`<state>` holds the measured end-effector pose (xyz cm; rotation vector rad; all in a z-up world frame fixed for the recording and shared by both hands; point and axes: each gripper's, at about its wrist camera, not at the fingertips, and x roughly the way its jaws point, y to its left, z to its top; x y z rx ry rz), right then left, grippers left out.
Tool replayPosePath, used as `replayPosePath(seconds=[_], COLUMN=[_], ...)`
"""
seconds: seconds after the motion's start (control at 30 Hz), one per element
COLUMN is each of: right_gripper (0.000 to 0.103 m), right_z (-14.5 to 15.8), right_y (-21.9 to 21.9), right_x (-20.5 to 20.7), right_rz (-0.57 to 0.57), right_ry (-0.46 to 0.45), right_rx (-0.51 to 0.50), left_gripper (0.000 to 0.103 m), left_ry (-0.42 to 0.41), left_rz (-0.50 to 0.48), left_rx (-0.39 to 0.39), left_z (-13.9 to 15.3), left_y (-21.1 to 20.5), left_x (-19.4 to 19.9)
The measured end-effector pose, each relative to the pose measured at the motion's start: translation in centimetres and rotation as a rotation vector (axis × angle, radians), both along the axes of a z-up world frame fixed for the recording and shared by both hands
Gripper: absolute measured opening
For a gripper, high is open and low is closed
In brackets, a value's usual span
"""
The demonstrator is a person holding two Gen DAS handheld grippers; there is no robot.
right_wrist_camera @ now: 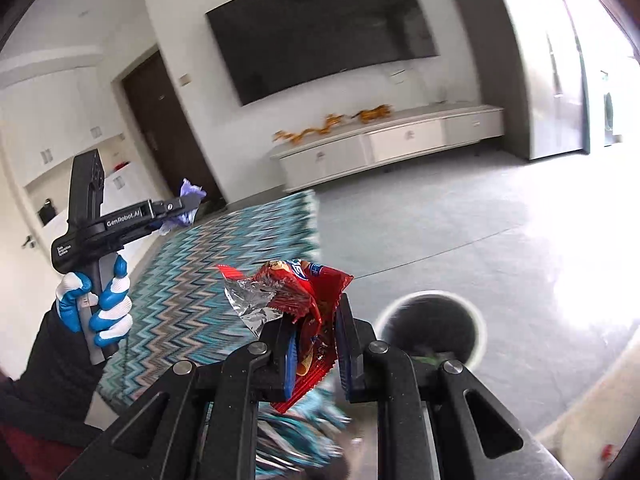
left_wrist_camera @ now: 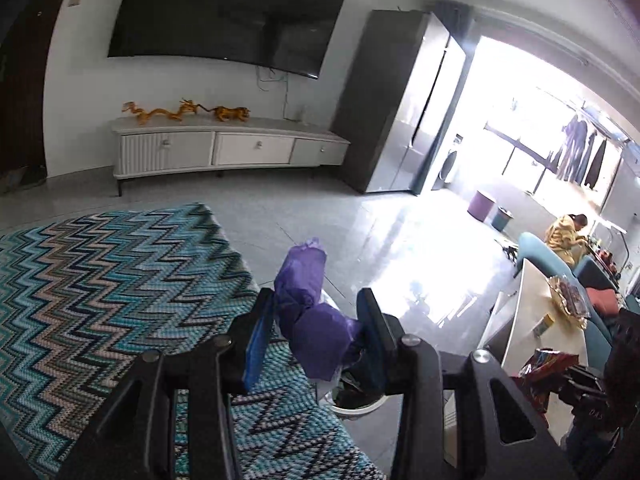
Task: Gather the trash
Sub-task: 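Carry both bags over the white bin and open both tools to drop them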
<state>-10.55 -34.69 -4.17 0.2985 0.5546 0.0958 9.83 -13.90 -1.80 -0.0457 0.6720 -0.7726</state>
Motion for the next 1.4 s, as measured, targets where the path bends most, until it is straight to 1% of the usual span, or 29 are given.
replayPosePath(seconds=[0.1,0.2,0.27,0.3,0.4,0.43,0.5,0.57,0.67,0.77,0.83,0.87,0.9,0.93,0.97,1.0,1.1,1.2,1.3,1.4], right_gripper=[0.016,0.016,0.016,0.016,0.017,0.018,0.021,0.024,0.024,0.03,0.034,0.037,0.044,0.047,0.052,0.055,0.059,0.063,0.065,0.067], right_z=[0.0,-1.4,-3.2,-3.8,-6.7,-7.4,-9.5,-11.1,-14.1,-17.0,-18.7,-19.4,-20.3,-20.9,-21.4,-21.8,-22.3,-22.5,-22.3,-21.9], right_y=[-2.7,-4.7,-6.3,-6.6,-8.3,-8.8,-9.8,-10.8,-12.3,-13.3,-13.8,-14.0,-14.2,-14.5,-14.2,-14.2,-14.1,-14.1,-14.0,-13.7], right_x=[-1.2,-0.6,1.3,1.7,4.9,5.3,7.8,9.4,12.6,14.6,15.9,16.2,16.8,16.8,16.5,16.7,17.2,17.1,17.2,17.3], right_rz=[-0.063,-0.106,-0.136,-0.142,-0.156,-0.159,-0.165,-0.167,-0.179,-0.187,-0.193,-0.195,-0.199,-0.201,-0.205,-0.212,-0.226,-0.227,-0.225,-0.22], right_ry=[0.001,0.021,0.053,0.064,0.116,0.129,0.167,0.195,0.25,0.302,0.334,0.347,0.364,0.374,0.38,0.392,0.411,0.41,0.406,0.403], right_rx=[-0.031,-0.021,0.015,0.022,0.073,0.078,0.096,0.108,0.128,0.157,0.168,0.174,0.182,0.183,0.181,0.179,0.184,0.185,0.175,0.159], left_gripper=[0.04,0.04,0.04,0.04,0.04,0.04,0.042,0.043,0.043,0.044,0.046,0.051,0.056,0.058,0.06,0.061,0.061,0.061,0.061,0.061], left_ry=[0.015,0.045,0.061,0.072,0.117,0.129,0.161,0.199,0.246,0.306,0.35,0.368,0.386,0.403,0.414,0.424,0.433,0.41,0.391,0.354], left_rz=[-0.061,-0.125,-0.153,-0.16,-0.188,-0.195,-0.205,-0.212,-0.216,-0.224,-0.233,-0.237,-0.24,-0.242,-0.244,-0.244,-0.244,-0.23,-0.217,-0.208], left_rx=[0.034,0.08,0.118,0.13,0.164,0.179,0.204,0.229,0.258,0.267,0.262,0.258,0.255,0.252,0.251,0.254,0.256,0.265,0.257,0.254], left_z=[-0.9,-2.6,-3.9,-4.5,-6.8,-7.6,-9.1,-10.8,-13.1,-15.2,-16.5,-17.0,-17.5,-18.1,-18.4,-18.8,-19.4,-19.4,-18.6,-17.1], left_y=[-3.8,-7.6,-9.9,-10.7,-13.5,-14.3,-15.9,-17.4,-19.2,-20.5,-21.2,-21.6,-21.8,-22.1,-22.3,-22.5,-22.5,-22.5,-22.1,-21.5], left_x=[-0.5,-0.8,-0.6,-0.4,0.8,1.2,2.4,3.7,5.2,6.7,7.6,8.0,8.4,8.8,9.0,9.2,9.4,9.4,8.9,8.1])
